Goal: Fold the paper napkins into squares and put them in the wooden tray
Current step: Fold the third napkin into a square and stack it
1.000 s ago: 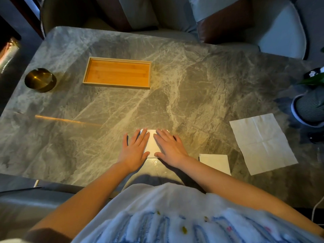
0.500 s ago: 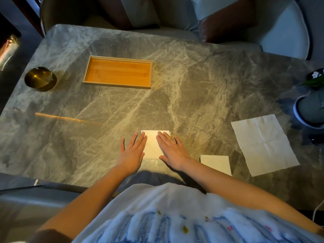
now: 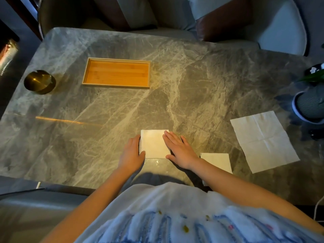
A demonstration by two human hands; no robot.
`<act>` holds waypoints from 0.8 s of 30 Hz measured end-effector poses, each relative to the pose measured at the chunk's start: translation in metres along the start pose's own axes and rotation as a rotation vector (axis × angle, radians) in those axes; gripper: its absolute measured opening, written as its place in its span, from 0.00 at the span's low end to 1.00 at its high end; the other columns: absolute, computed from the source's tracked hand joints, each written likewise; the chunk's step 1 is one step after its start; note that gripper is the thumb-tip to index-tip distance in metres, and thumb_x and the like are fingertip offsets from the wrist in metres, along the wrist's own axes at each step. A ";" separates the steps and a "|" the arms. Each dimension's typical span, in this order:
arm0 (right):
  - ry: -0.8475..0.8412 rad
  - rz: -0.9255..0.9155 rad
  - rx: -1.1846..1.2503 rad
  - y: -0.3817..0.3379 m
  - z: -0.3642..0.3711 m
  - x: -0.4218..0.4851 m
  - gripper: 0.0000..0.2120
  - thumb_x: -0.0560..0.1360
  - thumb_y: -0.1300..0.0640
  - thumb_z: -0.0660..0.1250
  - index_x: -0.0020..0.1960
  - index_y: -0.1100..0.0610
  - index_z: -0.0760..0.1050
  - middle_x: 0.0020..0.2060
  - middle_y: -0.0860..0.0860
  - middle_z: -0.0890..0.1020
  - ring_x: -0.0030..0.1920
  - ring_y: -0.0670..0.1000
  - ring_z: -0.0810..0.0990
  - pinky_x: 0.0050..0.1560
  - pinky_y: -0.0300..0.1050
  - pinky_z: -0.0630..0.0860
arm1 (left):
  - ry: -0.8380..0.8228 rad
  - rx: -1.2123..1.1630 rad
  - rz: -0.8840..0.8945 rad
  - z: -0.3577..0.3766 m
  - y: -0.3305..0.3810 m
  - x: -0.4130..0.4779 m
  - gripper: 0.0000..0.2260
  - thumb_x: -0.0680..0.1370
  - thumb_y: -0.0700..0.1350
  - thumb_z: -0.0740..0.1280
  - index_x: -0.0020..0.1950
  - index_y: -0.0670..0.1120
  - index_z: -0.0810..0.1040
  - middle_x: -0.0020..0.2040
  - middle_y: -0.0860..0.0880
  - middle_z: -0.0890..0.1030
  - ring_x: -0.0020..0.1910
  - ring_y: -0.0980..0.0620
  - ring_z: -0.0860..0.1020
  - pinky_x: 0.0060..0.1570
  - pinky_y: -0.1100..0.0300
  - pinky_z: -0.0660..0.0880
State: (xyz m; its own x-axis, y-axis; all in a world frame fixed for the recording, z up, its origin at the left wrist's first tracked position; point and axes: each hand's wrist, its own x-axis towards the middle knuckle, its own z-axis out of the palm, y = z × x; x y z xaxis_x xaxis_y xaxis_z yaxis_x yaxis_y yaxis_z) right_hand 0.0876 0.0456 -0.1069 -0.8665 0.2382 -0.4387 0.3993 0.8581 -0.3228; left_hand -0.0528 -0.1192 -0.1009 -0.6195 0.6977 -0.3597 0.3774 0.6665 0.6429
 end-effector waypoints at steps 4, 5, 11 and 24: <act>0.000 0.000 0.010 -0.002 -0.001 0.000 0.38 0.79 0.51 0.62 0.78 0.52 0.40 0.78 0.47 0.40 0.77 0.48 0.38 0.76 0.55 0.41 | -0.082 -0.338 -0.323 0.002 0.006 0.001 0.22 0.73 0.42 0.68 0.65 0.44 0.66 0.48 0.43 0.78 0.46 0.46 0.78 0.47 0.55 0.72; -0.002 0.000 0.016 -0.002 -0.001 0.000 0.38 0.79 0.51 0.62 0.78 0.52 0.40 0.78 0.47 0.40 0.77 0.48 0.37 0.76 0.55 0.41 | -0.085 -0.430 -0.382 0.002 0.006 0.003 0.19 0.73 0.42 0.68 0.62 0.44 0.68 0.43 0.43 0.78 0.43 0.46 0.77 0.46 0.54 0.71; -0.002 0.005 0.050 -0.002 -0.001 -0.001 0.38 0.78 0.52 0.63 0.78 0.52 0.41 0.78 0.47 0.40 0.77 0.47 0.37 0.75 0.54 0.40 | -0.069 -0.422 -0.364 -0.004 0.014 0.010 0.04 0.74 0.43 0.68 0.42 0.45 0.74 0.35 0.48 0.77 0.35 0.50 0.75 0.39 0.58 0.68; 0.341 0.423 1.088 -0.001 -0.017 -0.024 0.25 0.76 0.60 0.68 0.71 0.57 0.64 0.67 0.52 0.70 0.61 0.50 0.74 0.58 0.41 0.71 | -0.108 -0.446 -0.135 -0.018 0.063 0.013 0.13 0.77 0.35 0.60 0.35 0.47 0.72 0.30 0.50 0.70 0.28 0.57 0.69 0.24 0.72 0.64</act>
State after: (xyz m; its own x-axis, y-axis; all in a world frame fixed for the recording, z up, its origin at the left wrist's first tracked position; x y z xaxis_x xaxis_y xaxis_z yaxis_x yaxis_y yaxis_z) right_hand 0.1030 0.0466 -0.0813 -0.5762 0.6547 -0.4893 0.5700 -0.1071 -0.8146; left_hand -0.0496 -0.0731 -0.0528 -0.5587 0.6517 -0.5130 -0.0483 0.5919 0.8045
